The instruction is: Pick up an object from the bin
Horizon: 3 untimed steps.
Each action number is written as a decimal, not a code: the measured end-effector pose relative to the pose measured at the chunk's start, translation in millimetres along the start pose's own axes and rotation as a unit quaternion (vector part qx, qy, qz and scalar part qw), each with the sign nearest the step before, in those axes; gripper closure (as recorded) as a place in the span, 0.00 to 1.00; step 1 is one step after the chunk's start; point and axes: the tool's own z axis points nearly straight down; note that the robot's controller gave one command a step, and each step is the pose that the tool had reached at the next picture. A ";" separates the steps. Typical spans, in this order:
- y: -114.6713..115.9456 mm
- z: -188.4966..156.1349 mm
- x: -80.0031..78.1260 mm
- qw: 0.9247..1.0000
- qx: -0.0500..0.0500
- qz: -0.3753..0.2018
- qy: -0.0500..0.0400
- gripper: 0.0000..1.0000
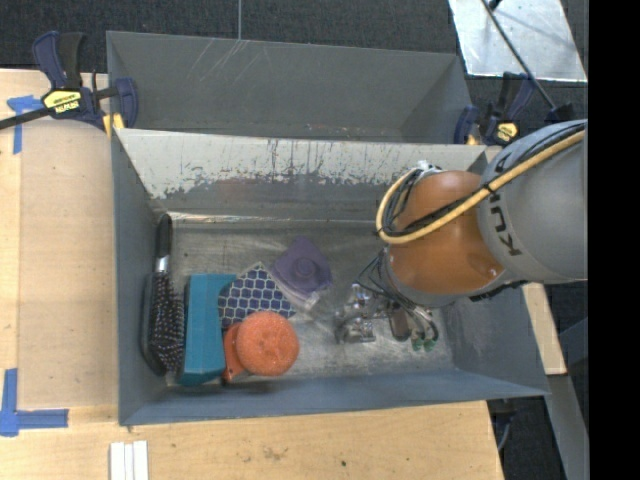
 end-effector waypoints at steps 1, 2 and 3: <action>0.7 -45.7 2.9 1.000 0.000 0.005 0.005 1.00; 0.7 -76.7 -51.2 1.000 0.000 0.019 0.000 1.00; -4.3 -73.3 -78.8 1.000 0.000 0.000 -0.002 1.00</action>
Offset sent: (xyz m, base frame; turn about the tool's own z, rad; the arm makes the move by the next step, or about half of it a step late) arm 0.0812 0.0042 0.0859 0.0561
